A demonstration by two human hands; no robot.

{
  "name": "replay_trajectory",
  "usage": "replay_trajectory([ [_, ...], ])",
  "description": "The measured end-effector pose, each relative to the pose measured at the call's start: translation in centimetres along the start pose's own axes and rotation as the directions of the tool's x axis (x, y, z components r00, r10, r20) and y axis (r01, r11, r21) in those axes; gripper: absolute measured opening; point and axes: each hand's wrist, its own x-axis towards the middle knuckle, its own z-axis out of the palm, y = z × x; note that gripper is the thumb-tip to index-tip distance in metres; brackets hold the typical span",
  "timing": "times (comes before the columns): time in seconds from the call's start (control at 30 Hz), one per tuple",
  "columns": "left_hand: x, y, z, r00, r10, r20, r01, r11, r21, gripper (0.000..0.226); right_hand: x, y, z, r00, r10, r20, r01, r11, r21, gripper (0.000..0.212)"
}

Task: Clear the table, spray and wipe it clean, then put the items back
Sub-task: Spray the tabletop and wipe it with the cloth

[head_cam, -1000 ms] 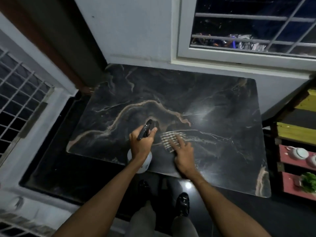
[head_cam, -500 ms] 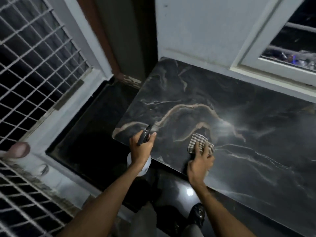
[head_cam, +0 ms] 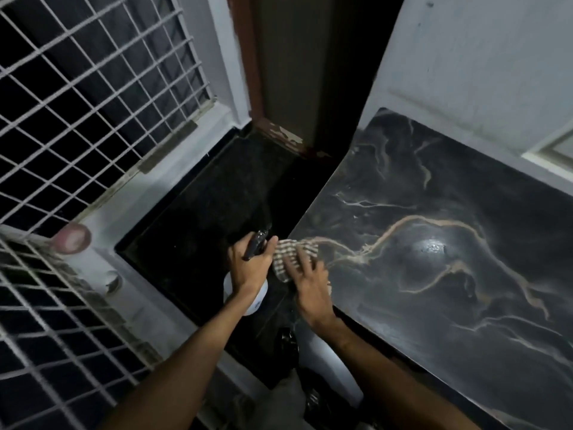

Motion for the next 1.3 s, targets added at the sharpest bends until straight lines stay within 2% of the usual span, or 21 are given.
replay_trajectory([
  [0.03,0.4,0.0,0.2,1.0,0.005,0.007,-0.005,1.0,0.002,0.032,0.8,0.2,0.1,0.995,-0.097,0.032,0.097,0.995,-0.02,0.061],
  [0.07,0.7,0.0,0.3,1.0,0.01,0.013,-0.01,1.0,0.005,0.032,2.1,1.1,-0.3,0.991,-0.126,0.044,0.127,0.991,-0.03,0.064],
  [0.17,1.9,0.5,0.5,1.0,0.003,0.022,-0.002,1.0,-0.012,0.032,6.5,4.1,-1.8,0.99,0.121,-0.072,-0.124,0.992,-0.028,0.073],
  [0.2,2.3,0.7,0.6,1.0,0.005,0.025,-0.005,1.0,-0.021,0.032,7.0,4.0,-1.8,0.984,0.144,-0.102,-0.149,0.988,-0.041,0.074],
  [0.27,3.1,1.3,0.9,0.999,0.026,0.032,-0.026,1.0,-0.016,0.031,6.2,2.5,-0.6,0.996,-0.05,-0.071,0.04,0.99,-0.133,0.077],
  [0.33,3.9,2.2,1.3,0.998,0.039,0.039,-0.038,0.999,-0.016,0.03,4.6,1.3,0.3,0.962,-0.266,0.068,0.274,0.944,-0.182,0.075],
  [0.4,4.9,3.1,1.6,0.997,0.063,0.036,-0.062,0.998,-0.016,0.03,5.1,2.8,-0.5,0.944,-0.309,0.114,0.324,0.933,-0.154,0.066],
  [0.43,5.3,3.6,1.9,0.996,0.085,0.037,-0.084,0.996,-0.012,0.029,6.1,4.2,-1.6,0.967,-0.24,0.088,0.251,0.957,-0.144,0.064],
  [0.5,6.0,4.5,2.5,0.992,0.11,0.055,-0.109,0.994,-0.012,0.031,8.1,8.1,-4.1,0.997,0.071,-0.023,-0.073,0.993,-0.094,0.067],
  [0.57,6.4,5.7,3.6,0.99,0.119,0.069,-0.117,0.992,-0.037,0.033,9.2,12.2,-6.3,0.905,0.397,-0.152,-0.4,0.916,0.016,0.074],
  [0.6,6.6,6.5,4.2,0.989,0.127,0.071,-0.124,0.991,-0.049,0.033,9.3,12.9,-6.8,0.871,0.462,-0.167,-0.463,0.886,0.039,0.077],
  [0.63,6.8,7.4,4.9,0.988,0.135,0.072,-0.131,0.99,-0.054,0.034,9.4,12.7,-7.2,0.884,0.443,-0.15,-0.444,0.896,0.029,0.077],
  [0.7,7.2,8.5,6.3,0.987,0.138,0.084,-0.134,0.99,-0.048,0.035,8.8,11.2,-6.8,0.972,0.229,-0.048,-0.231,0.972,-0.042,0.072],
  [0.77,7.5,9.5,8.1,0.987,0.127,0.101,-0.124,0.992,-0.039,0.033,9.2,13.0,-7.4,0.999,0.043,-0.017,-0.044,0.997,-0.062,0.068],
  [0.8,7.6,10.0,9.0,0.987,0.118,0.105,-0.115,0.993,-0.035,0.032,10.3,15.1,-8.4,0.996,0.082,-0.047,-0.084,0.995,-0.053,0.067],
  [0.83,7.8,10.4,9.8,0.988,0.106,0.113,-0.104,0.994,-0.028,0.033,11.4,17.3,-9.6,0.972,0.218,-0.093,-0.22,0.975,-0.013,0.069],
  [0.9,8.0,11.1,11.4,0.989,0.079,0.123,-0.08,0.997,-0.004,0.033,12.8,20.6,-11.5,0.874,0.463,-0.15,-0.455,0.886,0.088,0.074],
  [0.93,8.1,11.5,12.2,0.99,0.077,0.12,-0.079,0.997,0.013,0.032,13.1,21.2,-11.8,0.865,0.479,-0.149,-0.47,0.878,0.091,0.074],
  [1.07,9.0,13.4,14.5,0.989,0.064,0.134,-0.073,0.995,0.064,0.035,12.8,22.5,-12.3,0.927,0.355,-0.119,-0.35,0.935,0.06,0.077],
  [1.17,10.2,14.6,16.0,0.987,0.018,0.161,-0.028,0.998,0.057,0.041,15.0,24.6,-14.0,0.893,0.433,-0.126,-0.425,0.901,0.083,0.073],
  [1.3,11.6,15.6,17.9,0.98,0.067,0.187,-0.085,0.992,0.09,0.05,16.9,22.6,-14.0,0.886,0.45,-0.109,-0.443,0.893,0.083,0.072],
])
